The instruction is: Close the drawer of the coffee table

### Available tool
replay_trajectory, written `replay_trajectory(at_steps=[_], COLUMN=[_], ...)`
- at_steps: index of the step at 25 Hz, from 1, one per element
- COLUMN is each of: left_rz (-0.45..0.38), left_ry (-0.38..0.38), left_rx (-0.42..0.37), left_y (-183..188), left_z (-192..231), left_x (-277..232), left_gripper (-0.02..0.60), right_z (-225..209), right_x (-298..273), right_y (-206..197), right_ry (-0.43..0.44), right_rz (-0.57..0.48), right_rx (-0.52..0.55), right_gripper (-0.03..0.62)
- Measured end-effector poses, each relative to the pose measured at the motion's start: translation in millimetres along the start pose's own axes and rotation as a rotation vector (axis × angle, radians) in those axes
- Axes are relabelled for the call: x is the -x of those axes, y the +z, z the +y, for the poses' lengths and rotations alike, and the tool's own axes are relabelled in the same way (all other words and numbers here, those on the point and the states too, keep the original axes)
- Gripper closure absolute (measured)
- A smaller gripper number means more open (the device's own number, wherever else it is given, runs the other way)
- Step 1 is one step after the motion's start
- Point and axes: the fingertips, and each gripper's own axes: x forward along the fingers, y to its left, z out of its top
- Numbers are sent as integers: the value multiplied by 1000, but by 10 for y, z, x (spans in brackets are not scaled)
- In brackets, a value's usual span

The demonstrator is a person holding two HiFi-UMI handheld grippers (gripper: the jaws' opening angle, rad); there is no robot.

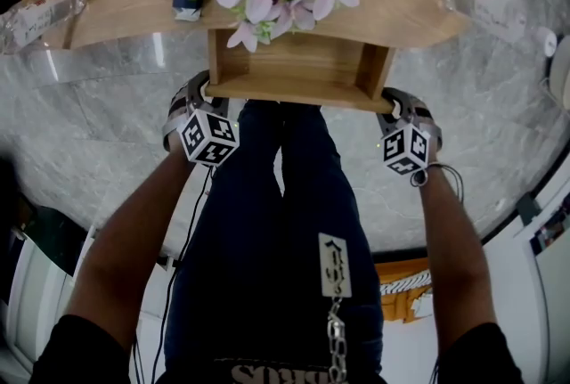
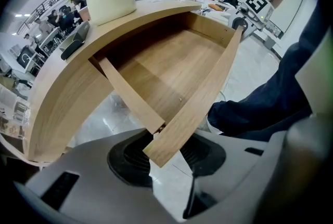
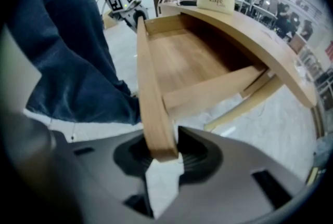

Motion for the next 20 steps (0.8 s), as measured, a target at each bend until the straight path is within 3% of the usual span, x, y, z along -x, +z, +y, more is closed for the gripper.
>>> replay_trajectory(at_steps=[20], left_rz=[-54], left_ry=[37], left_rx=[96], left_y=[710], left_z=[786], left_x=[-176], left_gripper=[414], right_z=[-1059], right_x=[0], right_y=[356], right_ry=[-72], right_rz=[-58], right_rx=[16], right_gripper=[470])
